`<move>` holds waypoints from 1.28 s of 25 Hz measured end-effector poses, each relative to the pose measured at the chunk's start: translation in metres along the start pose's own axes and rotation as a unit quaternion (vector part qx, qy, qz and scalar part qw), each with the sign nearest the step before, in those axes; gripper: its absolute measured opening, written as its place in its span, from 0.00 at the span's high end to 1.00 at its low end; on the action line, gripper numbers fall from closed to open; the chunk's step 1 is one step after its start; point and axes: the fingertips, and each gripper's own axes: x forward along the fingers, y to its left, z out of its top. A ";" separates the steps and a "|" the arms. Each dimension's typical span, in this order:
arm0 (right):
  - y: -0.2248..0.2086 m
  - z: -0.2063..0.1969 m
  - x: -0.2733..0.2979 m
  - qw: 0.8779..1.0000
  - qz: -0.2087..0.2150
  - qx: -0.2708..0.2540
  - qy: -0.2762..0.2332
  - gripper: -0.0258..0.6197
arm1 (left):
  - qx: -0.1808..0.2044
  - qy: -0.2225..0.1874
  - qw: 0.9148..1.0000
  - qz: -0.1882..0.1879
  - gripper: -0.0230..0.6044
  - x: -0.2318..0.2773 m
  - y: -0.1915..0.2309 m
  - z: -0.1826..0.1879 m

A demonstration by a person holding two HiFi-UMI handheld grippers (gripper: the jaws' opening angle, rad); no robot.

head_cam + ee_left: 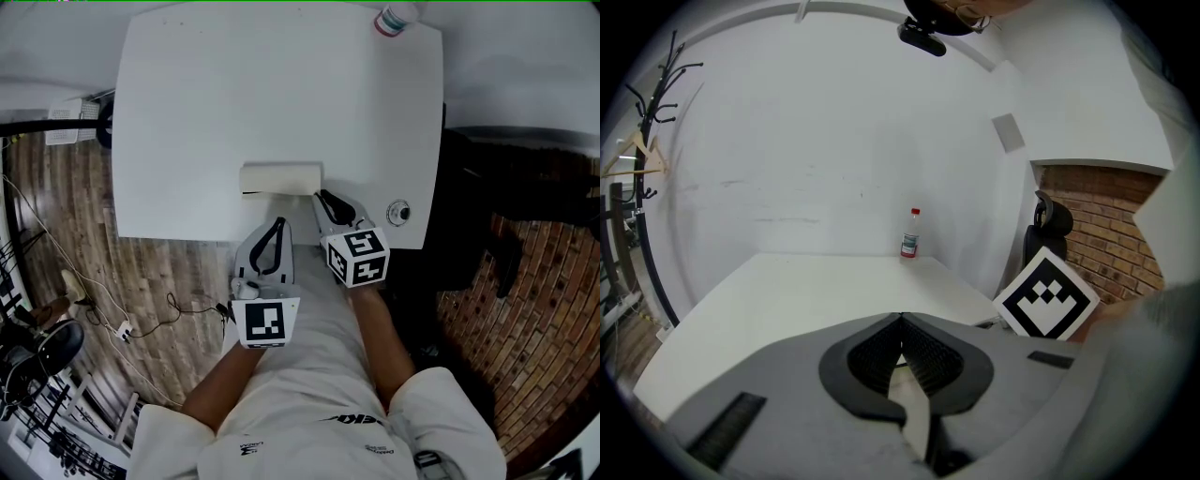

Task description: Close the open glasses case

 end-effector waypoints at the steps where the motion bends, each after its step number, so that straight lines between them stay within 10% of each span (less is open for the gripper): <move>1: 0.000 -0.001 0.000 1.000 0.000 0.000 0.001 0.89 | 0.001 -0.001 1.000 0.001 0.97 0.000 0.000 -0.001; 32: 0.012 -0.018 -0.010 1.000 0.005 -0.001 0.027 0.89 | 0.007 -0.016 1.000 0.004 0.97 -0.014 0.002 0.004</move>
